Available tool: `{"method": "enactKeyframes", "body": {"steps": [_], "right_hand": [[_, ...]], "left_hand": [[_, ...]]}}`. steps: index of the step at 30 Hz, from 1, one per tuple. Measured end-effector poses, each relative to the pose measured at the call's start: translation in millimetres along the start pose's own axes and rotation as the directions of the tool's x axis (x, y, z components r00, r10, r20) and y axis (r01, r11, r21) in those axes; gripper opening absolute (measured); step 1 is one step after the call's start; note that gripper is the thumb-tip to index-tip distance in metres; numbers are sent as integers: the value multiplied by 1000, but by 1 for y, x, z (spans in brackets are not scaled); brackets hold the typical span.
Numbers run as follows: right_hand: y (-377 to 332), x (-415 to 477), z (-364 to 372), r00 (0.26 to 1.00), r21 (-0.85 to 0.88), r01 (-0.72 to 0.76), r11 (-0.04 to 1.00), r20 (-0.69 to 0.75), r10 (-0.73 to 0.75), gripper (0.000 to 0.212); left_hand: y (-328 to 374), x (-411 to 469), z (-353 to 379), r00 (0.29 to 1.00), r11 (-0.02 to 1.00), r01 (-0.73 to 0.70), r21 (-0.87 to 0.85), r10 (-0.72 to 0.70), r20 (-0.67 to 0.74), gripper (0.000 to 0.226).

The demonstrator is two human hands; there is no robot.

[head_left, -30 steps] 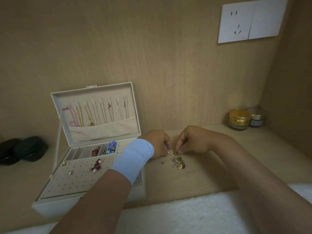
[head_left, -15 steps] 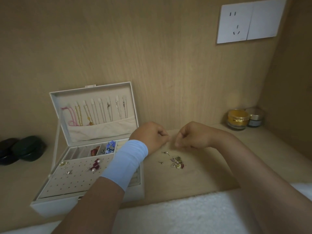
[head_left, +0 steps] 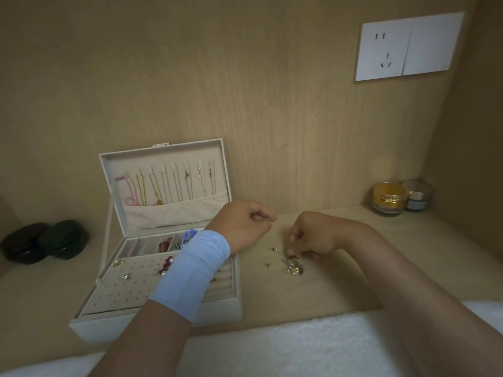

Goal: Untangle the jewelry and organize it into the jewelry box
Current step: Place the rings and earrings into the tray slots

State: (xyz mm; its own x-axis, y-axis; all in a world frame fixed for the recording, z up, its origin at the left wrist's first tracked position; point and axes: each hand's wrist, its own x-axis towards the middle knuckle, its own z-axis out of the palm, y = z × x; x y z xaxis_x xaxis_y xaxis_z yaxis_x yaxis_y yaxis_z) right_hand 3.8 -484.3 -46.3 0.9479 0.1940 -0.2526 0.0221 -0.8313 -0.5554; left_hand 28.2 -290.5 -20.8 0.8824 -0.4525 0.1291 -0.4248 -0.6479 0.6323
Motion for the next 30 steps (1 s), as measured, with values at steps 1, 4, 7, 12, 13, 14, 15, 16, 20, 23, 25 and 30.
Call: {"method": "enactKeyframes", "body": {"steps": [1, 4, 7, 12, 13, 14, 15, 16, 20, 23, 25, 30], "right_hand": [[-1, 0, 0, 1000, 12, 9, 1000, -26, -8, 22], [-10, -4, -6, 989, 122, 61, 991, -142, -43, 17], [-35, -15, -10, 974, 341, 171, 924, -201, -107, 12], [-85, -22, 6, 952, 557, 282, 781, -265, -155, 13], [-95, -20, 12, 949, 587, 290, 756, -279, -147, 13], [-103, -17, 16, 946, 611, 293, 735, -295, -132, 12], [-110, -14, 20, 945, 630, 291, 720, -304, -116, 12], [-118, -11, 24, 947, 648, 284, 707, -304, -102, 12], [-149, 1, 40, 965, 718, 243, 652, -250, -84, 13], [-173, 9, 52, 951, 699, 286, 655, -289, -106, 17], [-185, 13, 58, 922, 623, 355, 697, -355, -152, 14], [-199, 21, 74, 825, 332, 514, 791, -443, -351, 20]], "left_hand": [[-1, -3, -3, 1000, 1000, -2, -9, 2, 4, 16], [-3, -12, -10, 1000, 1000, -1, -24, 1, -5, 17], [-10, -21, -22, 998, 996, 25, -87, -29, -49, 16], [-24, -46, -52, 999, 952, 42, -302, -43, 4, 6], [-28, -53, -59, 999, 933, 42, -357, -45, 0, 9], [-31, -58, -63, 999, 916, 33, -399, -41, -13, 10], [-34, -64, -68, 999, 908, 28, -418, -43, -27, 10], [-40, -69, -71, 998, 902, 34, -429, -57, -40, 10], [-64, -85, -88, 992, 871, 67, -486, -112, -64, 10], [-74, -98, -101, 986, 868, 38, -495, -113, -121, 9], [-81, -105, -110, 978, 874, 40, -484, -134, -161, 15], [-102, -116, -127, 962, 840, 51, -541, -186, -198, 19]]}}
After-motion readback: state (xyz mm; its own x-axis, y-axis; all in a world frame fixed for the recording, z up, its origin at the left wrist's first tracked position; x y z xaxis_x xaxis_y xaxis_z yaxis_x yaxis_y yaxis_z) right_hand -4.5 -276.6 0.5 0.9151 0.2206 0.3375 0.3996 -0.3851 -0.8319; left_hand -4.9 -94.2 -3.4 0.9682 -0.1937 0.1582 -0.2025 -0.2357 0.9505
